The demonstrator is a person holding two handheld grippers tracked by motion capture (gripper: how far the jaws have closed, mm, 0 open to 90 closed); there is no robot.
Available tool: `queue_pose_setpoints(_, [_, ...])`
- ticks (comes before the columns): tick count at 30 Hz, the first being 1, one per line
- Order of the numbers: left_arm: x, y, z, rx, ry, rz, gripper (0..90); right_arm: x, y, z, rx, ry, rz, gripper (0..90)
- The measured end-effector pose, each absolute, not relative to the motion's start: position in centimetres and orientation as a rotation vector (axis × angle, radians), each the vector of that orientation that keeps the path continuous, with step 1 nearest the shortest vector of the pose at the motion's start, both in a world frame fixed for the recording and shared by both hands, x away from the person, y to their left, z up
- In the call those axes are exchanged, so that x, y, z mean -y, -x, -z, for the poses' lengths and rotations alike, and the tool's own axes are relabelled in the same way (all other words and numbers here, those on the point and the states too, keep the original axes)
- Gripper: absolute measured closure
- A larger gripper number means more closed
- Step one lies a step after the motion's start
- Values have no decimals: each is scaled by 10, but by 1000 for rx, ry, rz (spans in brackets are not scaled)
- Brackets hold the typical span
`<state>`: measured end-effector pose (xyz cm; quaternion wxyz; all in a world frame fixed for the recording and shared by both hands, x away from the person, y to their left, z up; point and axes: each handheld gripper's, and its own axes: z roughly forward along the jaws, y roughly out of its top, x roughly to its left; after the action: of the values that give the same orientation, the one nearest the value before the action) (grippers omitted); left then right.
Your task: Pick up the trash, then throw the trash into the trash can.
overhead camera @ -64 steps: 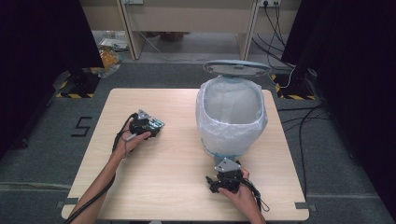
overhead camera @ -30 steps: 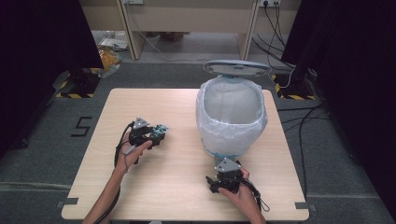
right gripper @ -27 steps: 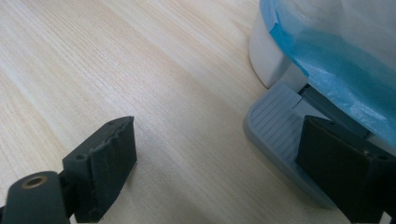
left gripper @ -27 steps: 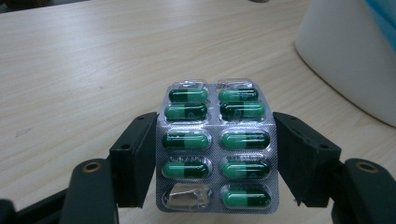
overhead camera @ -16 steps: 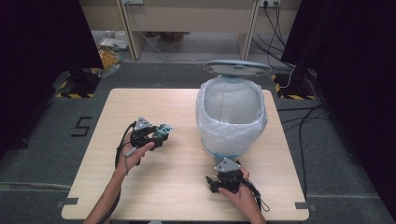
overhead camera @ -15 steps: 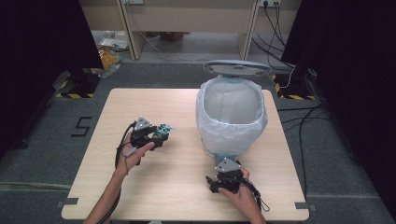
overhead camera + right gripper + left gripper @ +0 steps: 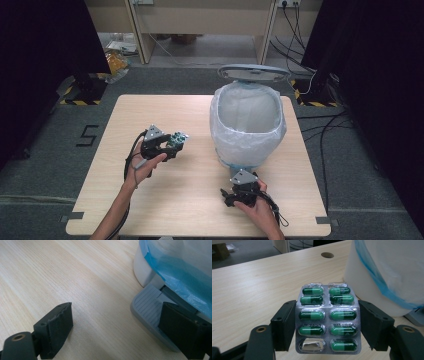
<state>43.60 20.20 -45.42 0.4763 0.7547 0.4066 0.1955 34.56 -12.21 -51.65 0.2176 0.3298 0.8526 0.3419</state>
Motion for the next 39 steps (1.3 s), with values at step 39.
queue_pose_setpoints(39, [-191, -420, 400, -854, -1763, -505, 339, 122, -345, 517, -2359, -914, -953, 121])
